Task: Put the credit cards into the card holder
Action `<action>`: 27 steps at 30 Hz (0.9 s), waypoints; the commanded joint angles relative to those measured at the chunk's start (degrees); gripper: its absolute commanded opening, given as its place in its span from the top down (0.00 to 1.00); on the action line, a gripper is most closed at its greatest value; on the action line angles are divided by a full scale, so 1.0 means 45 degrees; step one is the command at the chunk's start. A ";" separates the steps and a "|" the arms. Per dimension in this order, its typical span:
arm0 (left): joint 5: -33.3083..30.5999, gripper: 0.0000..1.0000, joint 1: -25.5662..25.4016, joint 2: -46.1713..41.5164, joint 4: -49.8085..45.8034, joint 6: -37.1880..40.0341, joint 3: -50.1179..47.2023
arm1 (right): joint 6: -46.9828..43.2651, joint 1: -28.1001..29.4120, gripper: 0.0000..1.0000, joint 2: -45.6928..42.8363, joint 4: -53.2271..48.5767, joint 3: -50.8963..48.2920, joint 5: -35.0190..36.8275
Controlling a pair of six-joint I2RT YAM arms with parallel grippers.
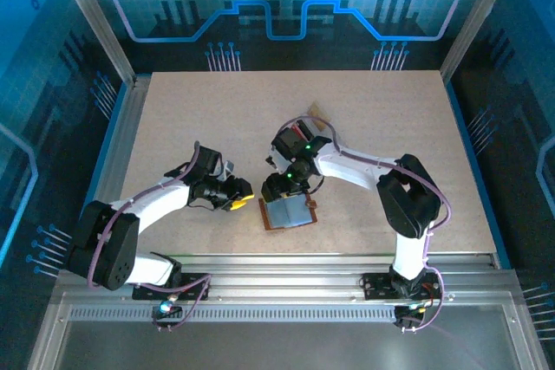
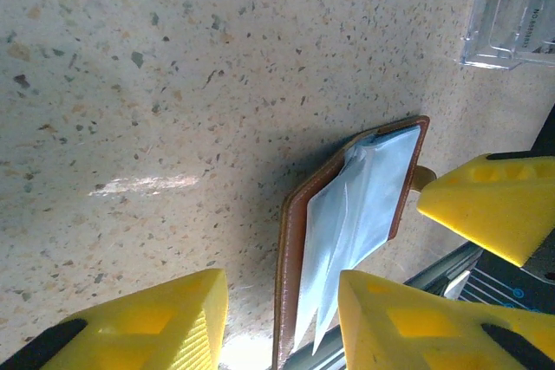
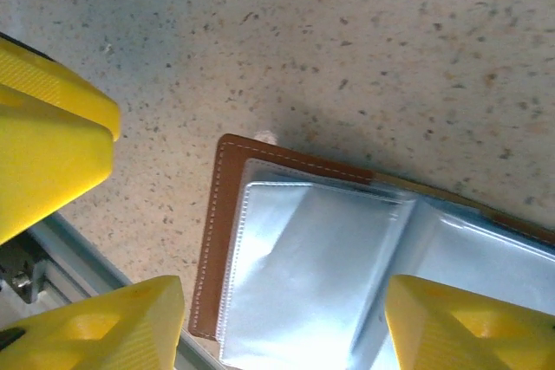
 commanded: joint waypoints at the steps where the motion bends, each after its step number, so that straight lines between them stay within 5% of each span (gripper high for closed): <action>1: 0.0253 0.61 0.0085 0.0005 -0.0521 0.0165 0.0443 | -0.0339 -0.0221 0.37 -0.0717 -0.1095 0.0496 0.1258; 13: -0.0408 0.61 -0.0452 0.0558 -0.1117 0.0342 0.2468 | -0.0733 -0.1676 0.28 -0.0929 -0.4074 0.2747 0.9147; 27: 0.0287 0.75 -0.1320 0.6618 0.0004 -0.0950 0.8906 | -0.1619 -0.2050 0.33 0.1467 -0.4575 0.4359 1.1139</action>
